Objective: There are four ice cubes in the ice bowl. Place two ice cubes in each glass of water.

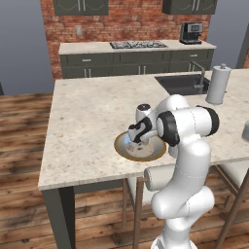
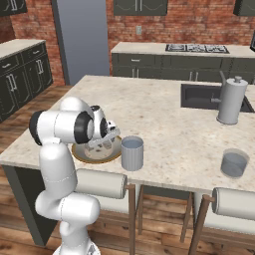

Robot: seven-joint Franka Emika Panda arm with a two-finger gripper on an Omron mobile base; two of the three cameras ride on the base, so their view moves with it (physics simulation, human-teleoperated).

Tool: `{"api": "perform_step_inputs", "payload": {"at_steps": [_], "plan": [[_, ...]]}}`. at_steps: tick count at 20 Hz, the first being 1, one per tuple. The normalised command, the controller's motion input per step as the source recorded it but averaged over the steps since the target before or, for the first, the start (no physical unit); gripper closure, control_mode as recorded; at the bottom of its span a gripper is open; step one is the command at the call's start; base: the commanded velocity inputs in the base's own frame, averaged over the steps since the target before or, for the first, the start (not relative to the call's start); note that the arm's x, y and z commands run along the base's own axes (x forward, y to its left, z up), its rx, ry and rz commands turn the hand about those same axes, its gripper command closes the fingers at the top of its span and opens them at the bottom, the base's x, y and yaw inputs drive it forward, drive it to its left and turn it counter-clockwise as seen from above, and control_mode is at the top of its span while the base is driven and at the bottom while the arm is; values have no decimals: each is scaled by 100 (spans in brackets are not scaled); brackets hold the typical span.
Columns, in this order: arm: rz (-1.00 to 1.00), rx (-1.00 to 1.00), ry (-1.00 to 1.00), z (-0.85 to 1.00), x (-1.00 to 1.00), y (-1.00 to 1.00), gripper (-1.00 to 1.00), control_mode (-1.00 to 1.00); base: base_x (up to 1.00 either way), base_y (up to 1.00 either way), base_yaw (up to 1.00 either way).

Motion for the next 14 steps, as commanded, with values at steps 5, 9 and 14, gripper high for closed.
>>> {"api": "perform_step_inputs", "payload": {"at_steps": [5, 9, 14], "plan": [[0, 0, 0, 0, -5, 0, 100, -100, 0, 0, 0], [-2, 0, -6, 15, -31, 0, 100, -100, 0, 0, 0], [-12, 0, -12, 100, -36, -1, 100, -100, 0, 0, 0]]}}
